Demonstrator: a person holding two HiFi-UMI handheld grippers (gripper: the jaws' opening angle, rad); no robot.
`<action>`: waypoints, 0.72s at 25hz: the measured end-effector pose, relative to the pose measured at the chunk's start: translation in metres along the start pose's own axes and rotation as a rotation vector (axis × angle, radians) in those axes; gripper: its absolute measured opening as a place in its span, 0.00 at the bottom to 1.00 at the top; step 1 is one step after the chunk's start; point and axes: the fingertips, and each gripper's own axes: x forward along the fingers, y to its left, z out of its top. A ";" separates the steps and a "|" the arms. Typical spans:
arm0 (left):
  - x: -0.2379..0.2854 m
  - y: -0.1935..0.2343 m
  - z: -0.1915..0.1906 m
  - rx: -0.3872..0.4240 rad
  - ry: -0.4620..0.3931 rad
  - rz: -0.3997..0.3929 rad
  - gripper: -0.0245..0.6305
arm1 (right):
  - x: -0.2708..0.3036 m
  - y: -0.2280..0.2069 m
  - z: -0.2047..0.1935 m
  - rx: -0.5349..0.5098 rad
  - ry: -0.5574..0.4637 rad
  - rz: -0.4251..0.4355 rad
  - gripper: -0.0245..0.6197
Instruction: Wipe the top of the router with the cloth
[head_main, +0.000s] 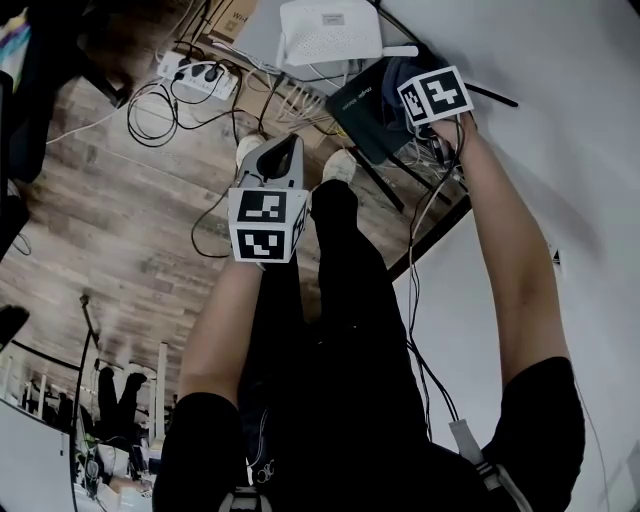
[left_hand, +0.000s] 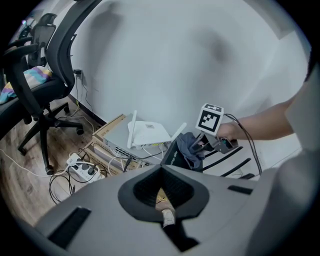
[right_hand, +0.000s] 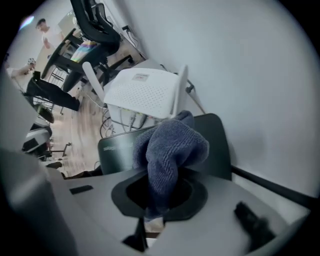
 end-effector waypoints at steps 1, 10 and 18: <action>0.000 -0.001 -0.001 0.000 0.000 -0.001 0.05 | 0.001 0.010 -0.002 -0.005 -0.001 0.041 0.11; -0.009 0.008 -0.014 0.002 0.012 0.014 0.05 | 0.006 0.089 -0.004 -0.233 0.016 0.152 0.11; -0.014 0.007 -0.015 0.011 0.013 0.008 0.05 | 0.009 0.117 -0.011 -0.308 0.034 0.188 0.11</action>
